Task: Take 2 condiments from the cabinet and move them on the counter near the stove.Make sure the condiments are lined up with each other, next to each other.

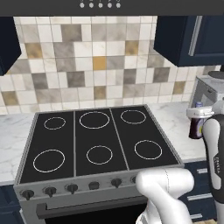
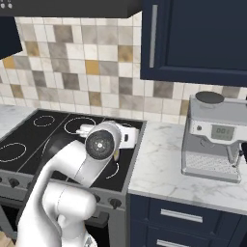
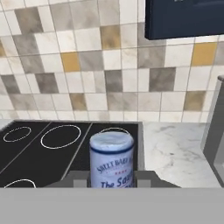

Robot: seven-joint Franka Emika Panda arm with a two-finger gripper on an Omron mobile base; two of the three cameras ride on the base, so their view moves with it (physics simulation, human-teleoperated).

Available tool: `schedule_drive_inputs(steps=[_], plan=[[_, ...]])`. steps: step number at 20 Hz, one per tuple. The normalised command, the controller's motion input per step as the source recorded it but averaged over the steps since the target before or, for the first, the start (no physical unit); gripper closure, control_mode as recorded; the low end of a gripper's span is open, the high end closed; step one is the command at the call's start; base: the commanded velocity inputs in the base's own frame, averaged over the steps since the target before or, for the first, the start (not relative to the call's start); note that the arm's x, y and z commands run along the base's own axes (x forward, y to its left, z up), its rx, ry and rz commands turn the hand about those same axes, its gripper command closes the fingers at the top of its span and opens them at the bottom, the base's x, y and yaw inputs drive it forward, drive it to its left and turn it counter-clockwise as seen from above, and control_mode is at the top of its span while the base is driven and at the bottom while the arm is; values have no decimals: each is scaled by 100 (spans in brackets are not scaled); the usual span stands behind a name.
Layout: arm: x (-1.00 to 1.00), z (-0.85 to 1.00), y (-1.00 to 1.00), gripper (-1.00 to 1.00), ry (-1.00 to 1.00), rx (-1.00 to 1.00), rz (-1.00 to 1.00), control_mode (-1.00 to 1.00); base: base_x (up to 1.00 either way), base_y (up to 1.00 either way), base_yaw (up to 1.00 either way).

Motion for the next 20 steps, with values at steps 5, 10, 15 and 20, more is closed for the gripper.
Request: schedule_drive_inputs(steps=[5, 10, 15, 20], plan=[[5, -45, -10, 100, -3, 0, 2, -100, 0, 0, 0], [6, -30, -1, 100, -2, 0, 1, -100, 0, 0, 0], [26, -31, -10, 100, -1, 0, 0, -100, 0, 0, 0], [16, -27, -2, 100, -9, -1, 0, -100, 0, 0, 0]])
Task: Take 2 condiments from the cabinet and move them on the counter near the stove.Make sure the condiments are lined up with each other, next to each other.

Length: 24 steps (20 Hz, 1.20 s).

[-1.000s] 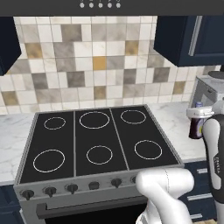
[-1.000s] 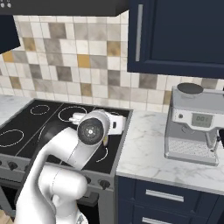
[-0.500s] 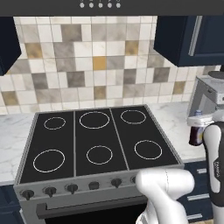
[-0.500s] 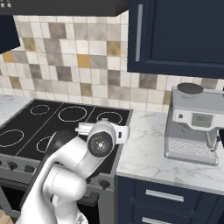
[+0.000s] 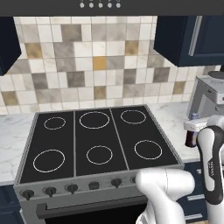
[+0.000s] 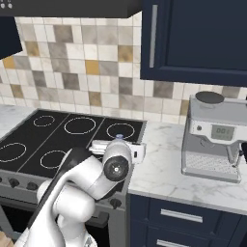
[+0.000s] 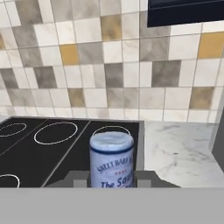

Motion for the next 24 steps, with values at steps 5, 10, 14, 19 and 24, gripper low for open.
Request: schedule_drive_inputs(steps=[5, 10, 14, 19, 24], plan=[[9, -28, -6, 100, -9, -3, 2, -100, 0, 0, 0], [7, -26, -8, 100, -4, -2, 7, -100, 0, 0, 0], [10, -13, -8, 100, 0, 0, 6, -100, 0, 0, 0], [16, -9, -15, 100, 0, 0, 6, -100, 0, 0, 0], [19, -7, -31, 100, 0, 0, 2, -100, 0, 0, 0]])
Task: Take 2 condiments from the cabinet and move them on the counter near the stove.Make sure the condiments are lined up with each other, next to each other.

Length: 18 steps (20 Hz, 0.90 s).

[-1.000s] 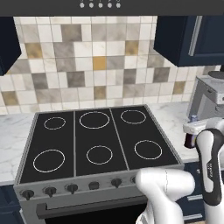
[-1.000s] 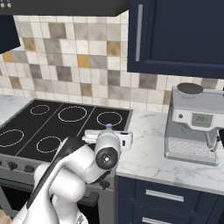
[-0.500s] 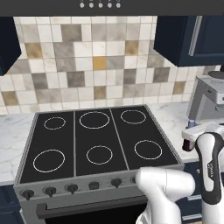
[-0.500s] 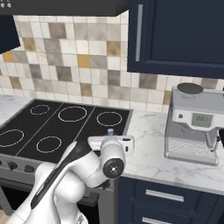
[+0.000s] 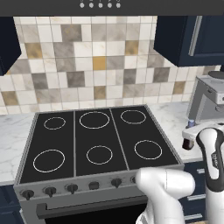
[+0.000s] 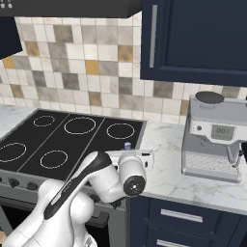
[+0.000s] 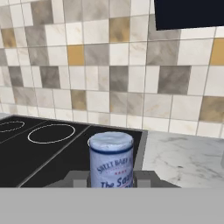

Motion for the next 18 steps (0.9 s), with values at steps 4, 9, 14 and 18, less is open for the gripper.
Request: schedule_drive_inputs(steps=[4, 9, 14, 18], plan=[[29, -18, -23, 100, 0, 0, 0, -100, 0, 0, 0], [28, -26, -14, 100, 0, 0, 0, -100, 0, 0, 0], [7, -23, -6, 100, -7, 0, 1, -100, 0, 0, 0], [0, -14, 0, 100, -15, 0, 0, -100, 0, 0, 0]])
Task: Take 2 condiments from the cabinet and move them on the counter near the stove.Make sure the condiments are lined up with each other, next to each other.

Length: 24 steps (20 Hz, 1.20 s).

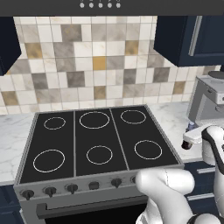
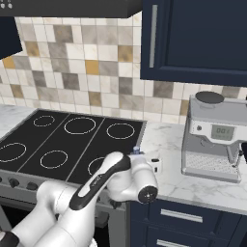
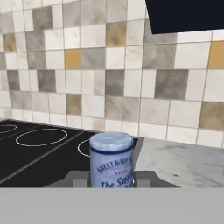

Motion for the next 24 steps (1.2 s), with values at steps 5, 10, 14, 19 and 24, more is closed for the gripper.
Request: schedule_drive_inputs(steps=[5, 10, 14, 19, 24], plan=[[0, -12, 0, 100, -11, -1, 0, -100, 0, 0, 0], [0, -13, 0, 100, -2, 0, 0, -100, 0, 0, 0], [2, -2, 0, 100, 0, 0, 0, -100, 0, 0, 0], [1, -14, 0, 100, 0, 0, 0, -100, 0, 0, 0], [3, -18, 0, 100, 0, 0, 0, -100, 0, 0, 0]])
